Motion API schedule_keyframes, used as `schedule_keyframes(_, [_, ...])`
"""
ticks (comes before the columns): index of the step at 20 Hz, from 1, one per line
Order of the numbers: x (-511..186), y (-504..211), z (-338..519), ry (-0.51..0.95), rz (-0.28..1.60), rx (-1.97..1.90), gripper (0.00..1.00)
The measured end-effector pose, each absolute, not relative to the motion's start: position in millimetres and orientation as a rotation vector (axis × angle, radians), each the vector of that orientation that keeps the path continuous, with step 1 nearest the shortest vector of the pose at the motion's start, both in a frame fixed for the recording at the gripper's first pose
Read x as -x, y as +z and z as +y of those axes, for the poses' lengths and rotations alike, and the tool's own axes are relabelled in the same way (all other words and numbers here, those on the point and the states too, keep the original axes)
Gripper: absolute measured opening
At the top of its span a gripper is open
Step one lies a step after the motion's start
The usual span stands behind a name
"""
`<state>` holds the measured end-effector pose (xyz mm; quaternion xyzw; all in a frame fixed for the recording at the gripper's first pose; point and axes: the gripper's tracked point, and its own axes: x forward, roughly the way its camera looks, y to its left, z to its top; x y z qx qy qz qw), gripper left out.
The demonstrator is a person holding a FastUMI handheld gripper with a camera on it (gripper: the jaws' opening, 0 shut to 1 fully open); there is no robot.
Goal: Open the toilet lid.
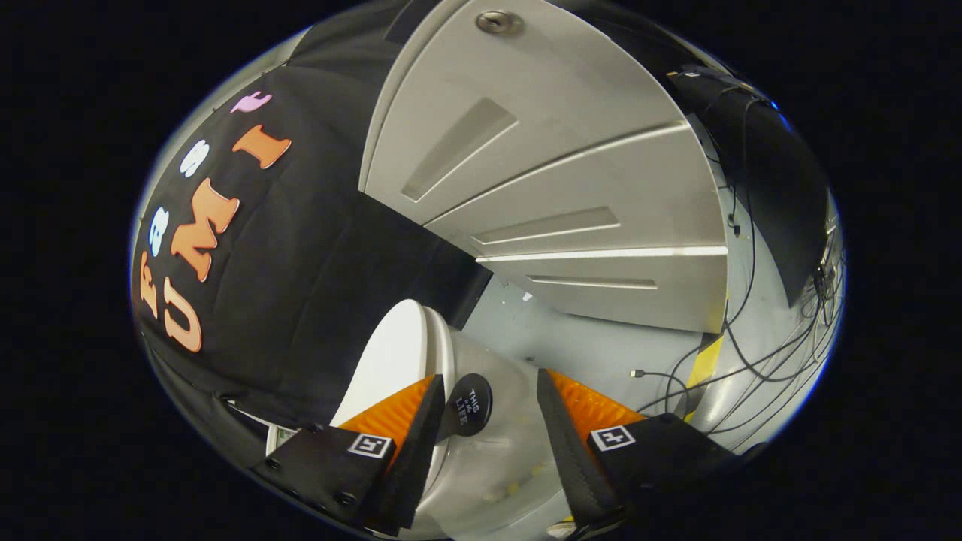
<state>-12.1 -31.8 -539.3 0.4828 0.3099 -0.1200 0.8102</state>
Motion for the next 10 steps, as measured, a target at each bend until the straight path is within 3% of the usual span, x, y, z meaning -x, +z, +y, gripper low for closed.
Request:
schedule_keyframes(5, [1,-536,-23,-0.214,0.629,-1.149,0.40])
schedule_keyframes(8, [1,-525,-25,-0.211,0.603,-1.219,0.23])
schedule_keyframes(9, [3,-521,-27,-0.242,0.600,-1.236,0.11])
schedule_keyframes(10, [4,-518,-26,-0.245,0.611,-1.225,0.11])
